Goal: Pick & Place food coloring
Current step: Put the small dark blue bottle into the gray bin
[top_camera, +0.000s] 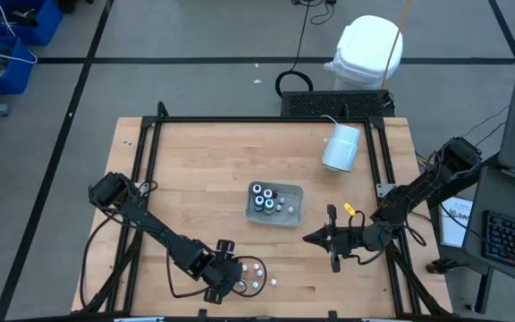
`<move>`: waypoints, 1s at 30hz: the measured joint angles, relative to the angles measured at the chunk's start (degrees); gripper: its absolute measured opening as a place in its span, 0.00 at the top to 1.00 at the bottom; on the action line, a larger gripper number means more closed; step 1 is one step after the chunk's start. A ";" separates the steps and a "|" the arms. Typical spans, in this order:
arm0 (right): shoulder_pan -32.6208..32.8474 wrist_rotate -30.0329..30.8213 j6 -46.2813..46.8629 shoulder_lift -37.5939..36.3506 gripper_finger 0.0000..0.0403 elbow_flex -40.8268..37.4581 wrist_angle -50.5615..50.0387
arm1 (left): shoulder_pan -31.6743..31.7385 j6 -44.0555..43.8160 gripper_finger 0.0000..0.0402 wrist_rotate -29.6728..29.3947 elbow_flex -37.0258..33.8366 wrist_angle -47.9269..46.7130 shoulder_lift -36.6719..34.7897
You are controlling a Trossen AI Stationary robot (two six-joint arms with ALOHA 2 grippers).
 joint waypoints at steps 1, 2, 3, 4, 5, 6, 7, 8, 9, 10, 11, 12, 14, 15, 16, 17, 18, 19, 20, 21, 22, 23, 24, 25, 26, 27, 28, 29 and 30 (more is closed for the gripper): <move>0.00 0.00 0.00 0.00 1.00 0.00 -0.02 | 0.00 0.01 0.47 0.01 0.00 0.04 0.09; -0.01 0.01 0.00 0.00 1.00 0.00 -0.02 | 0.00 0.04 0.47 0.16 0.00 0.18 0.32; -0.02 0.00 0.00 0.00 1.00 0.00 -0.02 | 0.00 0.10 0.47 0.34 0.00 0.28 0.50; -0.02 0.02 0.00 0.00 1.00 0.00 -0.02 | -0.02 0.19 0.47 0.55 0.00 0.19 0.61; -0.01 0.02 0.00 0.00 1.00 0.00 -0.02 | -0.09 0.27 0.47 0.99 0.00 0.15 0.63; -0.01 0.00 0.00 0.00 1.00 0.00 -0.02 | -0.13 0.44 0.47 1.23 0.00 0.36 0.61; -0.02 0.01 0.00 0.00 1.00 0.00 -0.02 | -0.13 0.46 0.47 1.31 0.00 0.63 0.61; -0.02 0.01 0.00 0.00 1.00 0.00 -0.02 | -0.13 0.58 0.47 1.33 0.00 0.65 0.61; -0.02 0.02 0.00 0.00 1.00 0.00 -0.02 | -0.13 0.59 0.47 1.41 0.00 0.56 0.61; -0.01 0.01 0.00 0.00 1.00 0.00 -0.02 | -0.13 0.59 0.47 1.44 0.00 0.52 0.61; -0.01 0.01 0.00 0.00 1.00 0.00 -0.02 | -0.13 0.59 0.47 1.44 0.00 0.68 0.61; -0.02 0.00 0.00 0.00 1.00 0.00 -0.02 | -0.13 0.59 0.47 1.44 0.00 0.76 0.61; -0.02 0.02 0.00 0.00 1.00 0.00 -0.02 | -0.13 0.59 0.47 1.44 0.00 0.67 0.61; -0.02 0.00 0.00 0.00 1.00 0.00 -0.02 | -0.13 0.59 0.47 1.44 0.00 0.68 0.61; 0.00 0.02 0.00 0.00 1.00 0.00 -0.02 | -0.13 0.59 0.47 1.42 0.00 0.71 0.61; -0.01 0.01 0.00 0.00 1.00 0.00 -0.02 | -0.13 0.59 0.47 1.34 0.00 0.73 0.61; -0.01 0.00 -0.01 0.00 1.00 0.00 -0.02 | -0.13 0.59 0.47 1.11 0.00 0.74 0.61; -0.01 0.00 0.00 0.00 1.00 0.00 -0.02 | -0.13 0.65 0.47 1.01 0.00 0.75 0.61; -0.01 0.02 -0.01 0.00 1.00 0.00 -0.02 | -0.13 0.95 0.47 1.00 0.00 0.87 0.61; 0.00 0.00 0.00 0.00 1.00 0.00 -0.02 | -0.13 1.21 0.47 0.98 0.00 1.06 0.61; -0.02 0.02 0.00 0.00 1.00 0.00 -0.02 | -0.13 1.25 0.47 0.90 0.00 1.22 0.61; -0.02 0.02 0.00 0.00 1.00 0.00 -0.02 | -0.13 1.25 0.47 0.73 0.00 1.24 0.61; -0.02 0.02 0.00 0.00 1.00 0.00 -0.02 | -0.13 1.25 0.47 0.53 0.00 1.24 0.61; -0.01 0.01 0.00 0.00 1.00 0.00 -0.02 | -0.13 1.32 0.48 0.40 0.00 1.26 0.61; -0.02 0.01 0.00 0.00 1.00 0.00 -0.02 | -0.13 1.58 0.48 0.36 0.00 1.28 0.61; -0.02 0.01 0.00 0.00 1.00 0.00 -0.03 | -0.13 1.71 0.50 0.33 0.00 1.30 0.61; -0.02 0.02 0.00 0.00 1.00 0.00 -0.02 | -0.13 1.73 0.51 0.34 0.00 1.30 0.61; -0.02 0.02 0.00 0.00 1.00 0.00 -0.02 | -0.13 1.73 0.54 0.33 0.00 1.30 0.61; -0.02 0.02 0.00 0.00 1.00 0.00 -0.02 | -0.13 1.70 0.56 0.30 0.00 1.33 0.61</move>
